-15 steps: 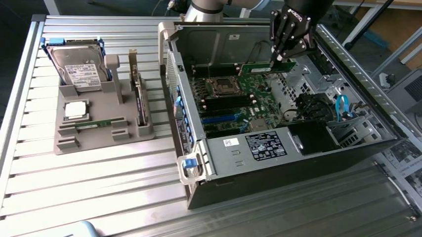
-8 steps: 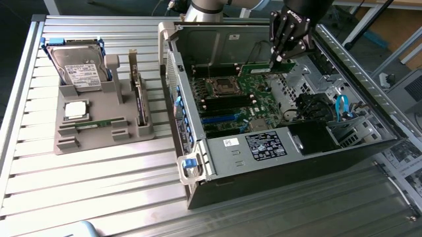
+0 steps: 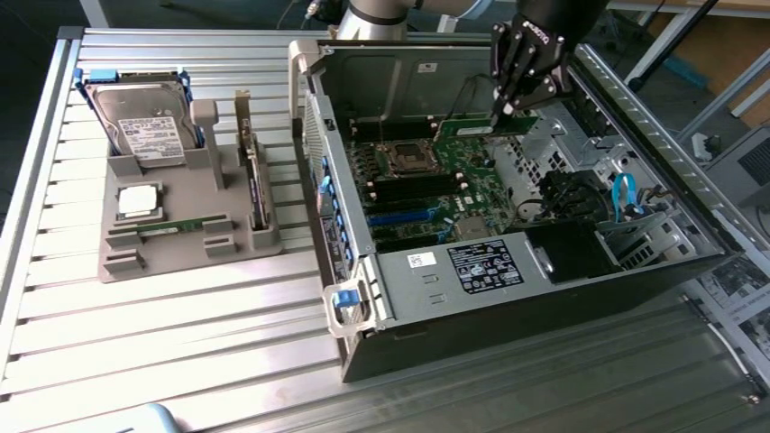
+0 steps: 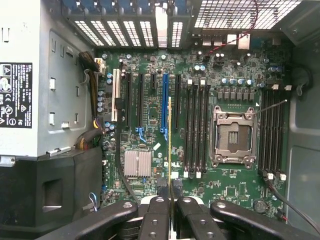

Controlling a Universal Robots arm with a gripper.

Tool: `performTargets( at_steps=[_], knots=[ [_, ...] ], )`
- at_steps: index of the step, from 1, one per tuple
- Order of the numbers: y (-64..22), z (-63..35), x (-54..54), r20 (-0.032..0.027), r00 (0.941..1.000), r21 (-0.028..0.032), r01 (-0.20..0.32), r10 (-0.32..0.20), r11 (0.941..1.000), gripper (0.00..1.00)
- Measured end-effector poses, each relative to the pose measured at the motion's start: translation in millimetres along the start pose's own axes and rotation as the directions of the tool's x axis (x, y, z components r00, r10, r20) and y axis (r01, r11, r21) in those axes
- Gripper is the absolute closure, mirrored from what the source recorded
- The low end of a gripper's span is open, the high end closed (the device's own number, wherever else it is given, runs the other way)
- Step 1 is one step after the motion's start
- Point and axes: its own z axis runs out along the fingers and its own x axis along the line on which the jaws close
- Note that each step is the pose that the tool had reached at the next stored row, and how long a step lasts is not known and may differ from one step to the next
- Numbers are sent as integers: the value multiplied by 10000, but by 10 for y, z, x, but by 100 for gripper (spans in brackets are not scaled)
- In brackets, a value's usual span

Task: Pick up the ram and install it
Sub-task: 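Insert the ram into the slot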

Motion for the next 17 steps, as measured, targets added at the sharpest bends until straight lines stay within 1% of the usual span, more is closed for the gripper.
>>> performTargets(
  at_steps=[17],
  knots=[
    [-2, 48, -2, 1, 10000, 0, 0, 0, 10000, 87]
  ],
)
